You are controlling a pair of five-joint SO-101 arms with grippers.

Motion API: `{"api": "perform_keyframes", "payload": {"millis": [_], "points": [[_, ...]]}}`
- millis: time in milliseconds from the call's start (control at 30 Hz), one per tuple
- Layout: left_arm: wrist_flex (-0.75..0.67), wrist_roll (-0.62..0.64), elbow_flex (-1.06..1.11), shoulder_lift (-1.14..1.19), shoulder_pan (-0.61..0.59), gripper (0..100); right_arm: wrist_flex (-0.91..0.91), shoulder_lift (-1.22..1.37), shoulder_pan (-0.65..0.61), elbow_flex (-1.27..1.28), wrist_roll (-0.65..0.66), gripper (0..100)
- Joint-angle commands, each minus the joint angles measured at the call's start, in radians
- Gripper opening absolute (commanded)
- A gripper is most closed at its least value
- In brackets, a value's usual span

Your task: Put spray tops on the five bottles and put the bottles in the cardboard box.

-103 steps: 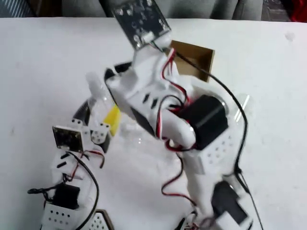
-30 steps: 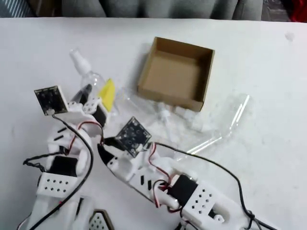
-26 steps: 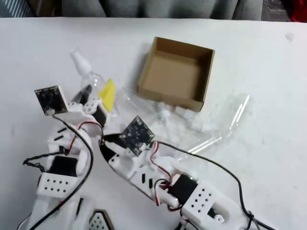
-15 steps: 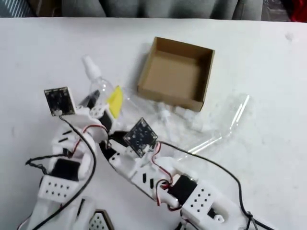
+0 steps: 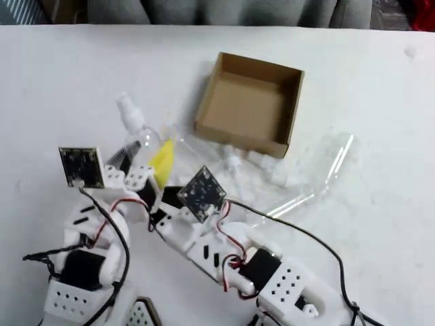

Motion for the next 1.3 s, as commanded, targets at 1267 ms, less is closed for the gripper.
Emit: {"api": "perform_keyframes", "payload": {"millis": [1267], "points": [[-0.133,-0.083,0.137,-0.133,-0.048,2,0.484,0.004,0.394,-0.296,0.005,1.7]]}}
